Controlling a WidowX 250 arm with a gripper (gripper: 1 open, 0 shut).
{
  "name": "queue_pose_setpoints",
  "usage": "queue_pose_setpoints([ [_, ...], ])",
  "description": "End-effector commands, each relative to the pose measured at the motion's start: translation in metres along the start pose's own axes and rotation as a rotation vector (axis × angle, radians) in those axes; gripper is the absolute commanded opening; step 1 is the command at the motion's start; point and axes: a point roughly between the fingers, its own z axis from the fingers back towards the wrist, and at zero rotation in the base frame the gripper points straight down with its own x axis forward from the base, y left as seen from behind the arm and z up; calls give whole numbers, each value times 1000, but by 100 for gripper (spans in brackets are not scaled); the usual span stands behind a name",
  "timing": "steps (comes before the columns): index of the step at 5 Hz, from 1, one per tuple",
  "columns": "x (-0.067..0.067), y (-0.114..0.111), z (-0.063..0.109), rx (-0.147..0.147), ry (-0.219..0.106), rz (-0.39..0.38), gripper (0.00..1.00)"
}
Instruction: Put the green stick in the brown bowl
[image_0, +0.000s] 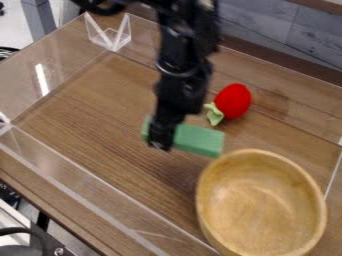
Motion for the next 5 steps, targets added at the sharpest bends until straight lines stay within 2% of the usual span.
queue_pose_setpoints([
  [1,29,-14,12,50,-31,-18,0],
  [2,35,-21,16,61,-36,-14,0],
  [3,44,-26,13,68,-43,-11,0],
  [5,43,-27,12,81,-72,8,0],
])
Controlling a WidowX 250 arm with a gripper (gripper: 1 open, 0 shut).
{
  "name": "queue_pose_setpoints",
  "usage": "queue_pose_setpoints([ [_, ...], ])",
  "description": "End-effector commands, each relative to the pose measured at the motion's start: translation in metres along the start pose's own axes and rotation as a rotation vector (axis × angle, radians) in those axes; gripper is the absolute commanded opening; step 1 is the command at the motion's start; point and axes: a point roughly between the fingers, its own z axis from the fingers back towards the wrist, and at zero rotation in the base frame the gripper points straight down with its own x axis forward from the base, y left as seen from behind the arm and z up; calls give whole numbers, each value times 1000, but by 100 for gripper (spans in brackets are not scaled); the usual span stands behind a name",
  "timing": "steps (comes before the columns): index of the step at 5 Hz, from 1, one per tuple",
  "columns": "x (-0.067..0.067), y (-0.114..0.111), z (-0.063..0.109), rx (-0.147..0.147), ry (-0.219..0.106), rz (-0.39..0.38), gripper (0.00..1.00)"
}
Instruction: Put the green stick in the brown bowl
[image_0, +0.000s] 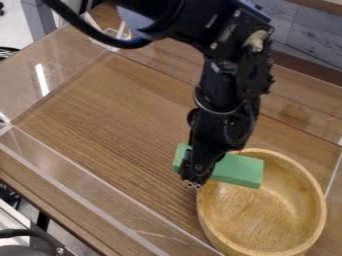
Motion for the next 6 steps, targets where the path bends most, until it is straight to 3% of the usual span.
queue_pose_setpoints([
  [1,7,-1,13,35,-13,1,0],
  [3,52,-16,10,44,-29,-69,0],
  [4,65,-20,9,54,-39,-79,0],
  [6,67,-17,17,77,-41,-76,0],
])
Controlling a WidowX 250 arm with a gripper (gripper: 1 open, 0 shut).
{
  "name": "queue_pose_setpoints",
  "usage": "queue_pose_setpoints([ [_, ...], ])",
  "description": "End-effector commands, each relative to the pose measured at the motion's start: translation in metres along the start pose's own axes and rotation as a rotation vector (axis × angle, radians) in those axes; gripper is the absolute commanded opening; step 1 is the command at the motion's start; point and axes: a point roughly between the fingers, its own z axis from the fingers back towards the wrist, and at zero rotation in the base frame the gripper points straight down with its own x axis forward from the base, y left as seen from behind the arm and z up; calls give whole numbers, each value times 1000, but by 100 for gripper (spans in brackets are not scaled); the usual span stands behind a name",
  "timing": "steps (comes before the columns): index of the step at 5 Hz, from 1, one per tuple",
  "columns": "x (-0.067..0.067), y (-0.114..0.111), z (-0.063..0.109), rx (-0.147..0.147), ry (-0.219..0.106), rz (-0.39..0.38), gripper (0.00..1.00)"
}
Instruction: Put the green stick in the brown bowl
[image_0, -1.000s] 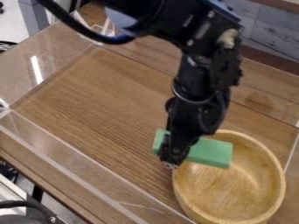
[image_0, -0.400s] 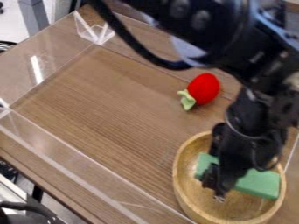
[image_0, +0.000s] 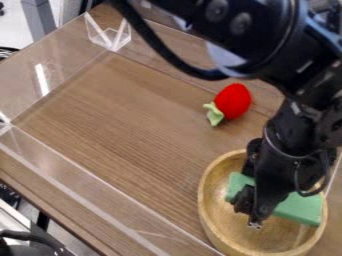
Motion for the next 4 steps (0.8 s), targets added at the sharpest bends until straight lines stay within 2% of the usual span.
queue_pose_setpoints([
  [1,9,7,15,48,-49,-5,100],
  [4,7,10,26,80,-66,4,100],
])
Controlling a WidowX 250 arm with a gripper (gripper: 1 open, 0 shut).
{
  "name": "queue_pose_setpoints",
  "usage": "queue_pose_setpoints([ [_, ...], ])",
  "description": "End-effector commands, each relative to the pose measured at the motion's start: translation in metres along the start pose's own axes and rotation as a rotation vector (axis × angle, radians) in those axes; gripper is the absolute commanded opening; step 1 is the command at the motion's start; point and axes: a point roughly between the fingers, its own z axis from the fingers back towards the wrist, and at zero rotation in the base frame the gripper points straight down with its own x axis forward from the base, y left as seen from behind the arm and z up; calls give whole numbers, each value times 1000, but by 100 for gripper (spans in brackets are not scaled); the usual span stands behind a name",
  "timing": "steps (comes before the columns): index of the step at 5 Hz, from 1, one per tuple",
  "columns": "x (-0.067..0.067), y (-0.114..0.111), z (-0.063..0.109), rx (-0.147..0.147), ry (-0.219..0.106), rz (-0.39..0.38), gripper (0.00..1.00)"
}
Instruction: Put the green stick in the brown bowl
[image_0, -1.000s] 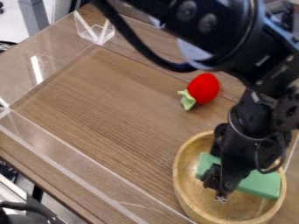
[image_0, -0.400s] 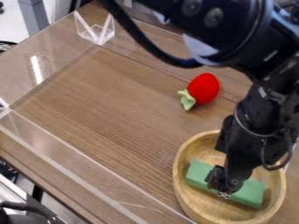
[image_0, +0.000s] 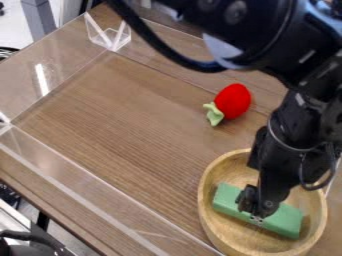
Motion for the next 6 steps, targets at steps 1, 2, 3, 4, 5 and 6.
queue_pose_setpoints([
  [1,7,7,14,47,-55,-8,100],
  [2,8,7,12,47,-58,-11,100],
  [3,8,8,11,48,-62,-14,100],
  [4,8,8,10,49,-66,-16,100],
  [5,8,8,10,51,-70,-18,100],
  [6,8,8,10,52,-74,-18,100],
])
